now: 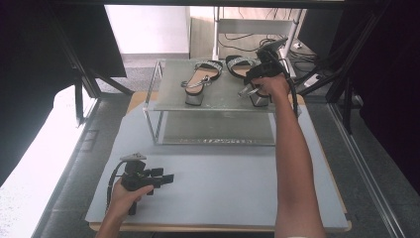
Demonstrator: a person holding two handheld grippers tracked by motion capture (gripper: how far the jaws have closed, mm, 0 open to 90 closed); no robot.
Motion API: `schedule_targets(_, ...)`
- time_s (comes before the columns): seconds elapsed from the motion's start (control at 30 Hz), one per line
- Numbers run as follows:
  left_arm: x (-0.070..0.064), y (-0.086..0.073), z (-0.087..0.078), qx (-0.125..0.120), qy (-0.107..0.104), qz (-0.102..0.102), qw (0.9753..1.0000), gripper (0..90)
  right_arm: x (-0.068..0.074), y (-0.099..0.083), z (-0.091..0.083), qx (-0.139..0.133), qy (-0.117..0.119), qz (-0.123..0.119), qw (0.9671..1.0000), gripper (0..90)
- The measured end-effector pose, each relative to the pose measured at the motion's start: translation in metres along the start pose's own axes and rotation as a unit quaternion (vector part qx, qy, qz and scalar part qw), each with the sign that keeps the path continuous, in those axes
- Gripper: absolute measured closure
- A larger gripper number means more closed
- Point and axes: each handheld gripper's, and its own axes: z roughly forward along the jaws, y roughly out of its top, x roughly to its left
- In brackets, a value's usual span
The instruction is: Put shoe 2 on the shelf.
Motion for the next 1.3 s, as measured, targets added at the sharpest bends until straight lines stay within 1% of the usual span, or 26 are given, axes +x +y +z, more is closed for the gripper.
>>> schedule_targets(0.2, 0.0, 0.0, 0.002, 0.003, 0.001, 0.001, 1.0, 34.7, 0.007, 0.005, 0.007, 0.012, -0.022, -0.006, 0.9997, 41.3)
schedule_targets(0.27, 0.0, 0.0, 0.001, 0.003, 0.001, 0.001, 1.0, 34.7, 0.01, 0.006, 0.011, 0.021, -0.026, -0.006, 0.9994, 41.0)
schedule_targets(0.3, 0.0, 0.0, 0.001, 0.003, 0.001, 0.002, 1.0, 34.6, 0.011, 0.007, 0.013, 0.029, -0.032, -0.008, 0.999, 40.8)
schedule_targets(0.33, 0.0, 0.0, 0.001, 0.004, 0.001, 0.002, 1.0, 34.6, 0.013, 0.007, 0.014, 0.026, -0.036, -0.009, 0.9989, 40.3)
schedule_targets(0.37, -0.001, 0.0, 0.002, 0.004, 0.001, 0.001, 1.0, 34.7, 0.013, 0.008, 0.012, 0.021, -0.034, -0.007, 0.9992, 38.2)
schedule_targets(0.4, -0.001, 0.0, 0.002, 0.005, 0.001, 0.002, 1.0, 34.6, 0.013, 0.008, 0.011, 0.018, -0.025, 0.0, 0.9995, 36.2)
schedule_targets(0.47, -0.001, 0.0, 0.002, 0.005, 0.0, 0.004, 1.0, 34.6, 0.012, 0.008, 0.009, 0.016, -0.014, -0.001, 0.9998, 30.0)
schedule_targets(0.5, -0.001, 0.0, 0.003, 0.006, 0.0, 0.005, 1.0, 34.6, 0.013, 0.008, 0.007, 0.006, -0.013, -0.004, 0.9999, 26.7)
schedule_targets(0.53, -0.001, 0.0, 0.003, 0.005, 0.001, 0.005, 1.0, 34.7, 0.015, 0.008, 0.003, -0.017, -0.02, -0.011, 0.9996, 25.2)
schedule_targets(0.57, -0.002, 0.0, 0.003, 0.001, 0.004, 0.003, 1.0, 34.8, 0.016, 0.008, -0.001, -0.033, -0.018, -0.015, 0.9992, 23.7)
schedule_targets(0.63, -0.004, 0.001, 0.001, -0.016, 0.016, 0.004, 0.9997, 36.4, 0.021, 0.009, -0.012, -0.079, -0.006, -0.023, 0.9966, 22.5)
schedule_targets(0.7, -0.006, 0.002, -0.001, -0.03, 0.02, 0.003, 0.9993, 36.6, 0.025, 0.008, -0.023, -0.125, 0.013, -0.032, 0.9915, 24.6)
schedule_targets(0.73, -0.006, 0.003, -0.003, -0.037, 0.024, 0.003, 0.999, 36.6, 0.027, 0.008, -0.027, -0.138, 0.021, -0.039, 0.9894, 25.9)
schedule_targets(0.8, -0.008, 0.004, -0.007, -0.054, 0.031, -0.001, 0.998, 39.0, 0.032, 0.003, -0.036, -0.153, 0.031, -0.062, 0.9857, 31.2)
schedule_targets(0.83, -0.009, 0.006, -0.01, -0.072, 0.035, -0.004, 0.9968, 41.1, 0.033, 0.001, -0.039, -0.158, 0.034, -0.069, 0.9844, 34.4)
schedule_targets(0.9, -0.013, 0.009, -0.015, -0.093, 0.031, -0.007, 0.9952, 46.7, 0.034, -0.008, -0.048, -0.165, 0.053, -0.091, 0.9807, 42.6)
schedule_targets(0.93, -0.017, 0.012, -0.018, -0.106, 0.027, -0.006, 0.994, 49.5, 0.034, -0.014, -0.054, -0.169, 0.061, -0.106, 0.978, 46.3)
schedule_targets(0.97, -0.019, 0.015, -0.021, -0.112, 0.026, -0.004, 0.9934, 53.0, 0.032, -0.023, -0.06, -0.169, 0.063, -0.124, 0.9758, 49.7)
schedule_targets(1.0, -0.022, 0.02, -0.024, -0.119, 0.027, 0.003, 0.9925, 56.7, 0.03, -0.028, -0.065, -0.171, 0.062, -0.132, 0.9744, 52.6)
schedule_targets(1.03, -0.024, 0.024, -0.026, -0.124, 0.026, 0.007, 0.9919, 60.4, 0.026, -0.038, -0.071, -0.176, 0.061, -0.142, 0.9721, 55.0)
schedule_targets(1.07, -0.027, 0.031, -0.028, -0.128, 0.026, 0.013, 0.9914, 64.6, 0.022, -0.043, -0.074, -0.179, 0.059, -0.146, 0.9712, 57.2)
schedule_targets(1.1, -0.029, 0.036, -0.029, -0.129, 0.026, 0.016, 0.9912, 69.3, 0.016, -0.053, -0.08, -0.186, 0.052, -0.147, 0.97, 60.4)
schedule_targets(1.13, -0.032, 0.045, -0.029, -0.126, 0.032, 0.024, 0.9912, 72.5, 0.011, -0.059, -0.082, -0.193, 0.049, -0.146, 0.969, 63.1)
schedule_targets(1.17, -0.034, 0.054, -0.03, -0.124, 0.037, 0.032, 0.9911, 75.4, 0.003, -0.068, -0.083, -0.199, 0.043, -0.144, 0.9686, 65.4)
schedule_targets(1.23, -0.036, 0.073, -0.031, -0.132, 0.046, 0.034, 0.9896, 81.9, -0.01, -0.081, -0.082, -0.201, 0.031, -0.138, 0.9692, 69.9)
schedule_targets(1.3, -0.036, 0.092, -0.031, -0.134, 0.044, 0.029, 0.9896, 86.1, -0.021, -0.089, -0.078, -0.195, 0.031, -0.135, 0.9711, 73.1)
